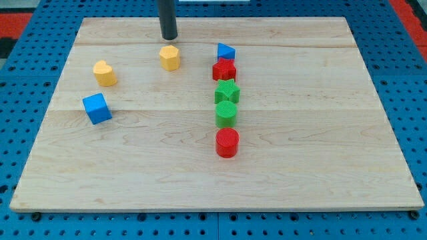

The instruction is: Move the yellow hexagon towards top center

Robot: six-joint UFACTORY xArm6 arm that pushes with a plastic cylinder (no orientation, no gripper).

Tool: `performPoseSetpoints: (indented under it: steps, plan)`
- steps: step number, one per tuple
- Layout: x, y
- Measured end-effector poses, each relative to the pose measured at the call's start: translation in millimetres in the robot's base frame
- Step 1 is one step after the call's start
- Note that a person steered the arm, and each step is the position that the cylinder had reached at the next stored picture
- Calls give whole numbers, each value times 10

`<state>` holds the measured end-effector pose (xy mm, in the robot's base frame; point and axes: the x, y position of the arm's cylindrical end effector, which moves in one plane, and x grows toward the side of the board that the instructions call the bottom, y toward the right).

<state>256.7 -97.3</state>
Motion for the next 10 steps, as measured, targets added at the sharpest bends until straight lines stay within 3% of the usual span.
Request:
performPoseSetpoints:
  steps: [1, 2, 4, 6, 10]
  plan:
    - [694, 52]
    - [1002, 51]
    - [1270, -427]
    - [1812, 6]
    - [1360, 437]
